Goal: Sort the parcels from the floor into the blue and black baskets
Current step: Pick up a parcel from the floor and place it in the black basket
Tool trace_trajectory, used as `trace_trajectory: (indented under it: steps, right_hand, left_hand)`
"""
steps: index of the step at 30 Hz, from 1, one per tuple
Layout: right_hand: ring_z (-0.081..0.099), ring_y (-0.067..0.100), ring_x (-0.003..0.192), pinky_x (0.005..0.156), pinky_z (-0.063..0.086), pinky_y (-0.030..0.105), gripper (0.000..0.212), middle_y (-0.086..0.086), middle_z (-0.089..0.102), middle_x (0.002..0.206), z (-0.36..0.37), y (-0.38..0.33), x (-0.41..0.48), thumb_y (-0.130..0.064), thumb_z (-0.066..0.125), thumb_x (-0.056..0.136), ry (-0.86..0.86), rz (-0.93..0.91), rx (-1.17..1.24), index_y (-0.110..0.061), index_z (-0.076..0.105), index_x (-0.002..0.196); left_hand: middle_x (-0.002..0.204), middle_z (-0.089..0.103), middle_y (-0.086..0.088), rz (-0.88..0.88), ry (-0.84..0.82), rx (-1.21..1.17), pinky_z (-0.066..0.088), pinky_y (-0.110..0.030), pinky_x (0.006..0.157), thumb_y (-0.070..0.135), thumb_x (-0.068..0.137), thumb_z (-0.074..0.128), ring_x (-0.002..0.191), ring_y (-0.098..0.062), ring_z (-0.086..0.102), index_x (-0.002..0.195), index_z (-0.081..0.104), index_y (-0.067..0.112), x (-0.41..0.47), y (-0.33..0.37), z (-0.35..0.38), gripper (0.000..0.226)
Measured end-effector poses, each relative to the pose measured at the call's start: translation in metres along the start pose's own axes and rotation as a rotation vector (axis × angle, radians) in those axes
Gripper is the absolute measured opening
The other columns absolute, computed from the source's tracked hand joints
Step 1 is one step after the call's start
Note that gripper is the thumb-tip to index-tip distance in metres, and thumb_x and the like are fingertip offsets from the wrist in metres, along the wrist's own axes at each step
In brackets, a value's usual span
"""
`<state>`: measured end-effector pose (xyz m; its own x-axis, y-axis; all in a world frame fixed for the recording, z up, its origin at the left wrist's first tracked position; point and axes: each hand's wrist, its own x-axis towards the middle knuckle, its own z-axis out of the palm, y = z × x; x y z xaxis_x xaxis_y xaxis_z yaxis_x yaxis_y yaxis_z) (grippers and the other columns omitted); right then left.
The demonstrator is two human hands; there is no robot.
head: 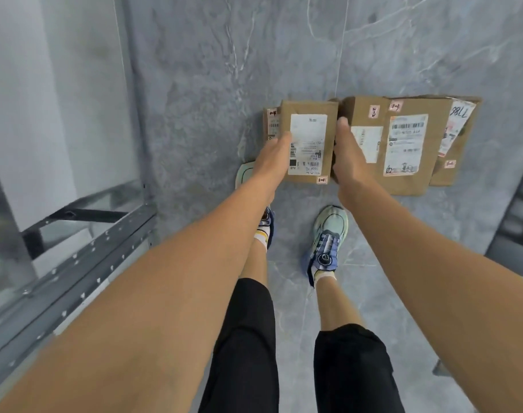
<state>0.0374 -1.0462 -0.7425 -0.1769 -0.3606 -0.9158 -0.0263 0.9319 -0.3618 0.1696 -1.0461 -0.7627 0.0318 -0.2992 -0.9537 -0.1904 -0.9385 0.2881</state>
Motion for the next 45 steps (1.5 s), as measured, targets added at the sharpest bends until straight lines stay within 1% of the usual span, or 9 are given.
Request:
trace_trajectory:
  steps: [4, 8, 16, 20, 27, 37, 40, 43, 45]
  right_hand:
    - [0.058, 0.015, 0.129, 0.11, 0.044, 0.047, 0.076, -0.007, 0.062, 0.141, 0.012, 0.018, 0.041, -0.078, 0.027, 0.091, 0.023, -0.029, 0.007, -0.033, 0.055, 0.145]
    - [0.048, 0.025, 0.142, 0.116, 0.039, 0.059, 0.1, -0.003, 0.049, 0.158, 0.017, 0.033, 0.07, -0.087, 0.028, 0.075, 0.086, 0.013, 0.036, -0.033, 0.038, 0.158]
    - [0.066, 0.017, 0.115, 0.095, 0.053, 0.04, 0.06, -0.006, 0.07, 0.125, 0.024, 0.024, 0.056, -0.07, 0.027, 0.103, 0.051, 0.036, -0.033, -0.034, 0.063, 0.136]
    - [0.069, 0.016, 0.115, 0.107, 0.052, 0.045, 0.062, -0.005, 0.074, 0.126, 0.025, 0.002, 0.017, -0.07, 0.029, 0.105, -0.019, -0.02, -0.016, -0.033, 0.065, 0.139]
    - [0.067, 0.013, 0.121, 0.116, 0.044, 0.053, 0.054, -0.013, 0.076, 0.122, 0.024, -0.076, -0.106, -0.071, 0.027, 0.105, -0.152, -0.223, -0.027, -0.044, 0.07, 0.124]
    - [0.066, -0.008, 0.113, 0.088, 0.052, 0.017, 0.056, -0.022, 0.072, 0.126, 0.004, -0.187, -0.35, -0.066, 0.023, 0.107, -0.463, -0.756, -0.284, -0.042, 0.057, 0.143]
    - [0.064, -0.008, 0.116, 0.091, 0.046, 0.019, 0.057, -0.021, 0.069, 0.132, 0.004, -0.198, -0.423, -0.07, 0.022, 0.104, -0.568, -0.869, -0.337, -0.047, 0.054, 0.145]
    - [0.064, -0.013, 0.11, 0.086, 0.046, 0.016, 0.055, -0.023, 0.071, 0.125, 0.008, -0.198, -0.49, -0.067, 0.022, 0.106, -0.644, -0.951, -0.38, -0.045, 0.059, 0.14]
    - [0.066, -0.012, 0.108, 0.088, 0.045, 0.018, 0.054, -0.022, 0.073, 0.123, 0.013, -0.193, -0.532, -0.065, 0.021, 0.108, -0.702, -0.982, -0.411, -0.045, 0.062, 0.136]
  left_hand:
    - [0.106, 0.068, 0.008, -0.03, 0.005, -0.067, 0.051, -0.03, 0.076, 0.055, 0.101, 0.037, 0.095, -0.009, 0.064, 0.124, 0.06, 0.022, 0.03, -0.004, 0.011, 0.046]
    - [0.12, 0.071, -0.001, -0.057, 0.006, -0.099, 0.057, -0.038, 0.079, 0.065, 0.088, 0.038, 0.105, -0.022, 0.069, 0.136, 0.058, 0.024, 0.056, -0.015, 0.017, 0.066]
    - [0.129, 0.068, 0.0, -0.028, -0.041, -0.207, 0.048, -0.03, 0.076, 0.061, 0.106, 0.027, 0.102, -0.013, 0.065, 0.138, 0.059, 0.03, 0.035, -0.014, -0.003, 0.055]
    - [0.133, 0.07, 0.001, 0.001, -0.011, -0.317, 0.05, -0.042, 0.104, 0.069, 0.103, 0.025, 0.115, -0.018, 0.067, 0.139, 0.064, 0.031, -0.001, -0.012, -0.024, 0.065]
    - [0.135, 0.067, 0.007, 0.201, 0.097, -0.438, 0.041, -0.038, 0.112, 0.064, 0.106, 0.026, 0.116, -0.007, 0.062, 0.142, 0.061, 0.031, -0.128, 0.036, -0.066, 0.06]
    - [0.081, 0.068, 0.034, 0.495, 0.37, -0.612, 0.04, -0.012, 0.071, 0.063, 0.107, 0.022, 0.077, 0.019, 0.062, 0.101, 0.064, 0.049, -0.402, 0.092, -0.101, 0.044]
    - [0.092, 0.063, 0.033, 0.588, 0.464, -0.655, 0.037, -0.008, 0.069, 0.062, 0.107, 0.021, 0.083, 0.019, 0.056, 0.11, 0.06, 0.053, -0.48, 0.082, -0.106, 0.04]
    - [0.119, 0.066, 0.023, 0.68, 0.568, -0.709, 0.043, -0.017, 0.097, 0.068, 0.105, 0.022, 0.108, 0.009, 0.058, 0.14, 0.055, 0.047, -0.538, 0.06, -0.11, 0.053]
    - [0.121, 0.064, 0.027, 0.74, 0.645, -0.752, 0.044, -0.015, 0.094, 0.067, 0.105, 0.023, 0.109, 0.013, 0.059, 0.145, 0.049, 0.048, -0.579, 0.04, -0.11, 0.051]
